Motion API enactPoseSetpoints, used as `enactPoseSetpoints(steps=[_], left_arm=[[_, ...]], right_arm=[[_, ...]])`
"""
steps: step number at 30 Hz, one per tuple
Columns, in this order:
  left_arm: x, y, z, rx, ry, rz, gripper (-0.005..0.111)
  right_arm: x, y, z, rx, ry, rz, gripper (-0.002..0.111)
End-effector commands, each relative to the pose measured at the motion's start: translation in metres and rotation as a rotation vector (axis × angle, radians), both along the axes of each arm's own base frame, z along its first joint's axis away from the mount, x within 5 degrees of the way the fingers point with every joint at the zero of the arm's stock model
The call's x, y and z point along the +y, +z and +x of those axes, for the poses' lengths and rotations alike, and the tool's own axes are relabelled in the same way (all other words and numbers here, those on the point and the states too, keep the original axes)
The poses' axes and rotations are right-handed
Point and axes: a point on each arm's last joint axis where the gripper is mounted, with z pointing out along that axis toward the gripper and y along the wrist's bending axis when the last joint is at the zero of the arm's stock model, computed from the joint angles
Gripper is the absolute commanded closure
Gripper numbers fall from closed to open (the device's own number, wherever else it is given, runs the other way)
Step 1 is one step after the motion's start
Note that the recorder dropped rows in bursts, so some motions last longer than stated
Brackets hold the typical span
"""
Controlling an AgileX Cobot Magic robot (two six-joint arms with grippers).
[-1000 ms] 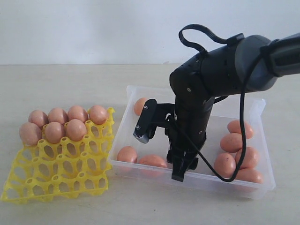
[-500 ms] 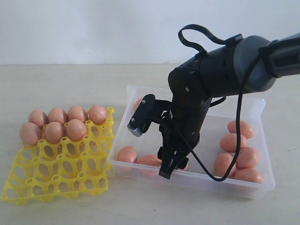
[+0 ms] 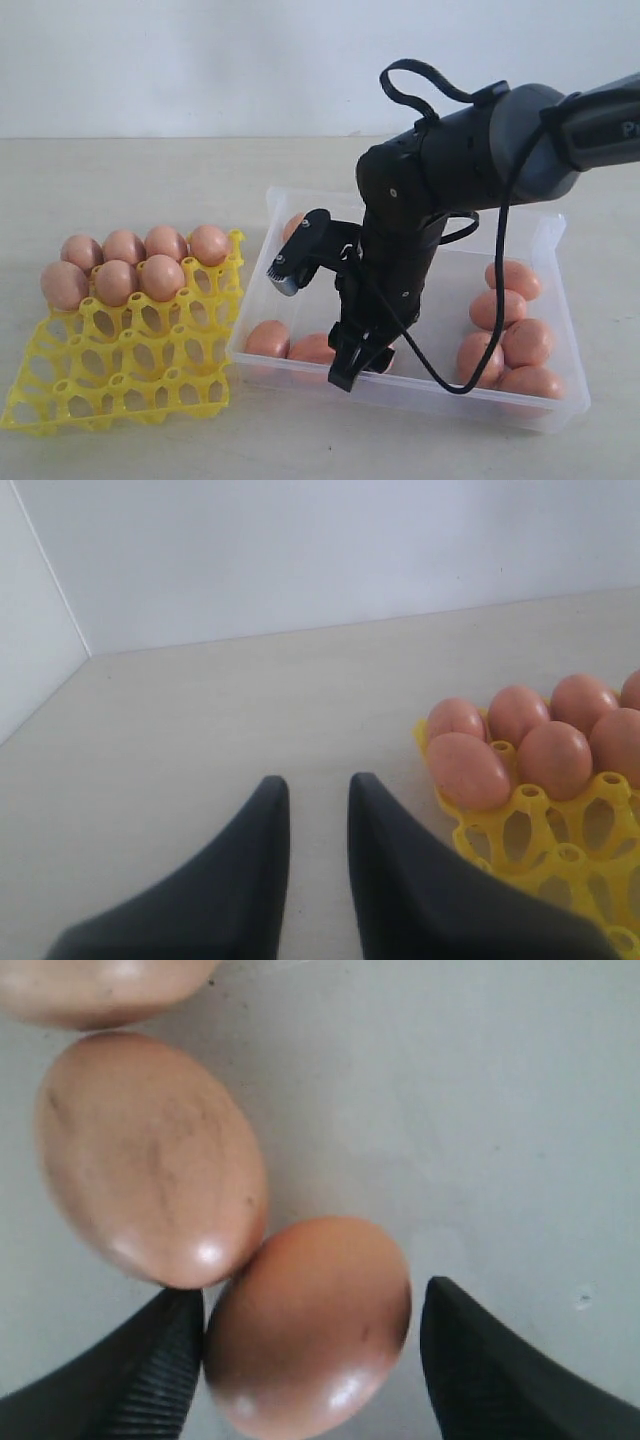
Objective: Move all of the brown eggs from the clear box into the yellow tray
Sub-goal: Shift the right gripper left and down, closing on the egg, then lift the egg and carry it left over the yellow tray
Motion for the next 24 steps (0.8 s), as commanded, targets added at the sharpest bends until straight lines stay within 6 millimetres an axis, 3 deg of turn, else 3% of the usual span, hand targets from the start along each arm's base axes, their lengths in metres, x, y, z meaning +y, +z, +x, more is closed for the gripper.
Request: enactPoseSetpoints(steps=[1, 6, 12, 13, 16, 21, 24], left_arm=[[0.000, -0.001, 0.000, -0.001, 0.002, -0.004, 0.085], [0.000, -0.001, 0.000, -0.001, 0.002, -0.004, 0.085], [0.000, -0.001, 0.000, -0.001, 0.002, -0.004, 0.085], [0.000, -0.001, 0.000, -0.001, 0.002, -0.004, 0.085], [0.000, -0.001, 0.000, -0.001, 0.002, -0.004, 0.085], [0.000, -0.001, 0.000, -0.001, 0.002, -0.004, 0.085], [0.000, -0.001, 0.000, -0.001, 0.002, -0.004, 0.085]], right_arm=[[-0.001, -0.001, -0.002, 0.030, -0.035, -0.004, 0.048], [0.000, -0.001, -0.001, 0.026, -0.054, 0.004, 0.053], [-0.001, -0.001, 0.000, 0.018, -0.052, 0.001, 0.104], [-0.001, -0.001, 0.000, 0.017, -0.055, 0.000, 0.108], [-0.003, 0.003, 0.001, -0.005, -0.055, -0.007, 0.108], [-0.008, 0.038, 0.006, -0.129, -0.064, 0.073, 0.108], [-0.006, 0.070, 0.008, -0.267, -0.050, 0.188, 0.108]])
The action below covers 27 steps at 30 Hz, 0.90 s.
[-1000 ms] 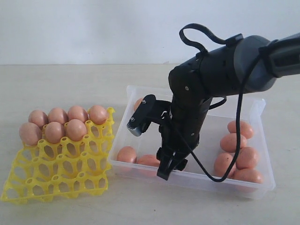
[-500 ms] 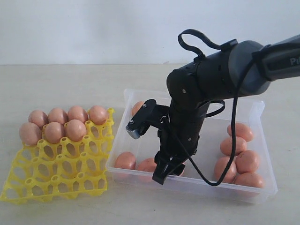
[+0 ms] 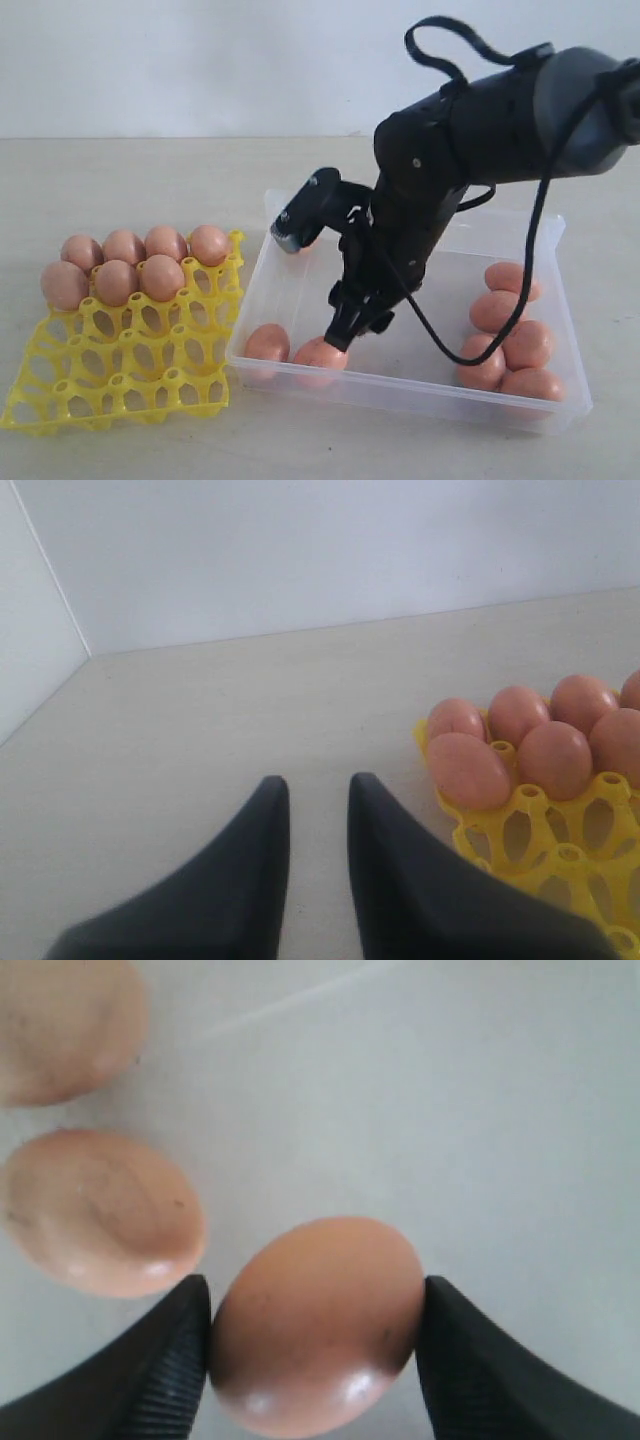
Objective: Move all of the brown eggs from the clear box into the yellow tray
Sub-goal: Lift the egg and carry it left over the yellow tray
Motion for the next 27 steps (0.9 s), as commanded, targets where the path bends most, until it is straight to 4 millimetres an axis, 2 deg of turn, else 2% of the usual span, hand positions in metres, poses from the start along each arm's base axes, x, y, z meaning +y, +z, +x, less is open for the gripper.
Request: enactPoseSetpoints(steps=[1, 4, 12, 14, 18, 21, 22, 27], left_arm=[[0.000, -0.001, 0.000, -0.001, 0.002, -0.004, 0.085], [0.000, -0.001, 0.000, -0.001, 0.002, -0.004, 0.085], [0.000, -0.001, 0.000, -0.001, 0.002, -0.004, 0.085], [0.000, -0.001, 0.000, -0.001, 0.002, -0.004, 0.085], [0.000, -0.001, 0.000, -0.001, 0.002, -0.004, 0.085], [0.000, -0.001, 0.000, -0.001, 0.002, -0.004, 0.085], [0.000, -0.001, 0.000, -0.001, 0.002, -0.004, 0.085], [0.000, -0.001, 0.000, -0.001, 0.002, -0.004, 0.085]], right_arm=[[0.001, 0.040, 0.005, -0.185, 0.008, 0.141, 0.108], [0.009, 0.058, 0.004, -0.293, 0.029, 0.235, 0.108], [0.065, 0.091, -0.013, -0.631, 0.189, 0.578, 0.108], [0.078, 0.086, -0.012, -0.660, 0.163, 0.683, 0.108], [0.085, 0.075, -0.008, -0.593, 0.047, 0.796, 0.108], [0.088, 0.063, -0.005, -0.553, 0.013, 0.803, 0.108], [0.090, 0.054, -0.003, -0.540, 0.014, 0.786, 0.108], [0.098, 0.041, -0.003, -0.543, 0.020, 0.813, 0.108]])
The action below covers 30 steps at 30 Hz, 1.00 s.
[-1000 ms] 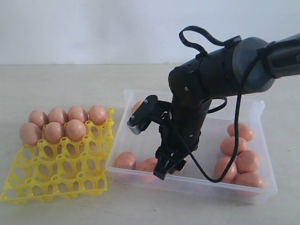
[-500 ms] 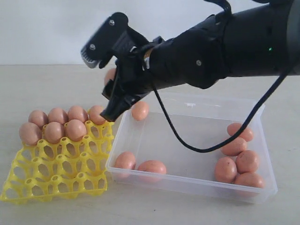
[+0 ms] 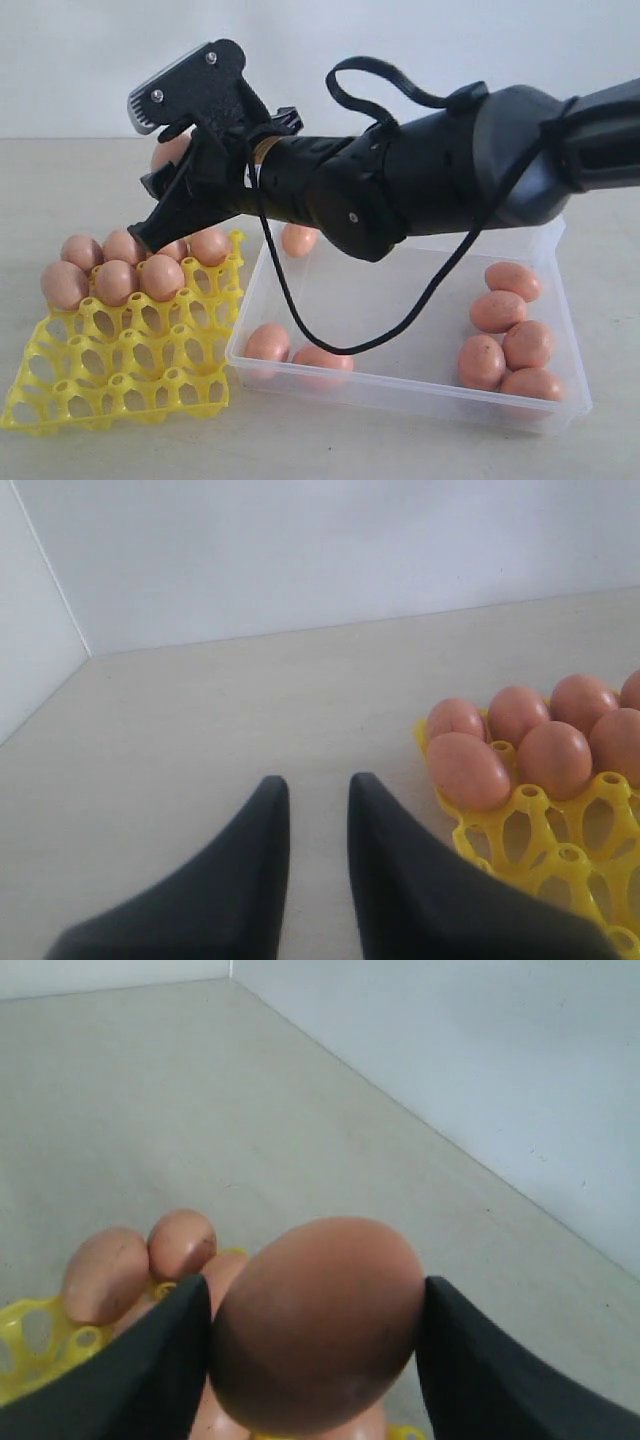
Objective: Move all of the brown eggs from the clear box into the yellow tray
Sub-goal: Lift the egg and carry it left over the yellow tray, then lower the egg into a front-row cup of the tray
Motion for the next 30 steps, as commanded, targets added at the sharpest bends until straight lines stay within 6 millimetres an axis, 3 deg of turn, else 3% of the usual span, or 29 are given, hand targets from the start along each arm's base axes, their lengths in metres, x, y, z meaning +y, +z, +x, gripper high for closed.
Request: enactPoseSetpoints(steps=[1, 17, 30], left_arm=[[0.000, -0.001, 0.000, -0.001, 0.002, -0.004, 0.085], [0.000, -0.001, 0.000, -0.001, 0.002, -0.004, 0.085], [0.000, -0.001, 0.000, -0.001, 0.002, -0.004, 0.085]], right_arm=[[0.009, -0.006, -0.002, -0.017, 0.015, 0.043, 0.108], [0.019, -0.061, 0.007, 0.015, 0.016, 0.010, 0.108], [0.009, -0.076, 0.016, 0.059, -0.011, -0.066, 0.108]])
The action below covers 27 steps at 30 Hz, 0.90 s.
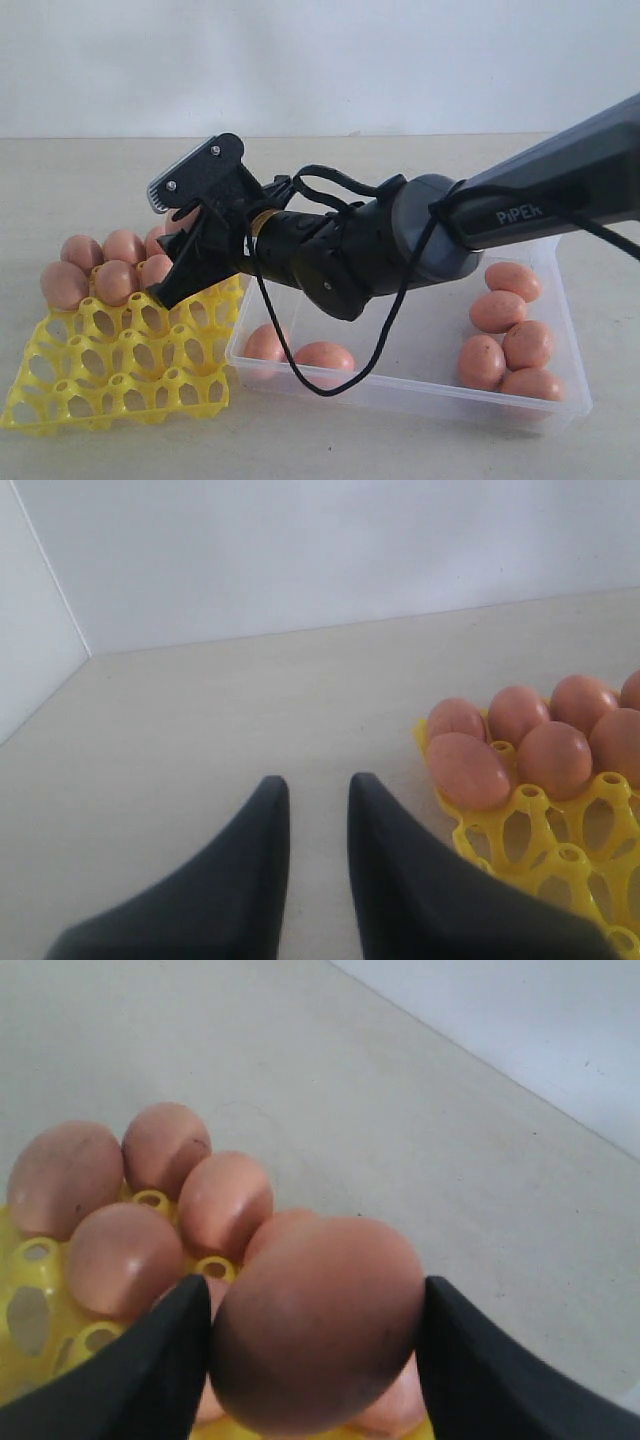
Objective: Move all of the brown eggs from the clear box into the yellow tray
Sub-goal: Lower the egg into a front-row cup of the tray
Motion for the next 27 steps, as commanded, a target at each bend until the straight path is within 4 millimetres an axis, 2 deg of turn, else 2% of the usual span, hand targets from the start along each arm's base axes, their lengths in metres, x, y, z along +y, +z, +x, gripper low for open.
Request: enactPoseSetpoints(steps=[1, 12, 19, 27], left_arm=[[0.000, -0.001, 0.000, -0.001, 0.002, -0.004, 0.085], [0.000, -0.001, 0.000, -0.001, 0.002, -0.004, 0.085], [0.000, -0.001, 0.000, -0.001, 0.002, -0.004, 0.085], [0.000, -0.001, 0.000, -0.001, 0.002, -0.004, 0.085]], right_arm=[[-0.003, -0.001, 0.002, 0.021, -0.008, -0.032, 0.108], [-0.007, -0.005, 0.004, 0.044, -0.016, -0.062, 0.108], [-0.004, -0.020, 0.002, 0.077, -0.014, -0.072, 0.108], [-0.003, -0.018, 0.002, 0.059, -0.010, -0.057, 0.108]])
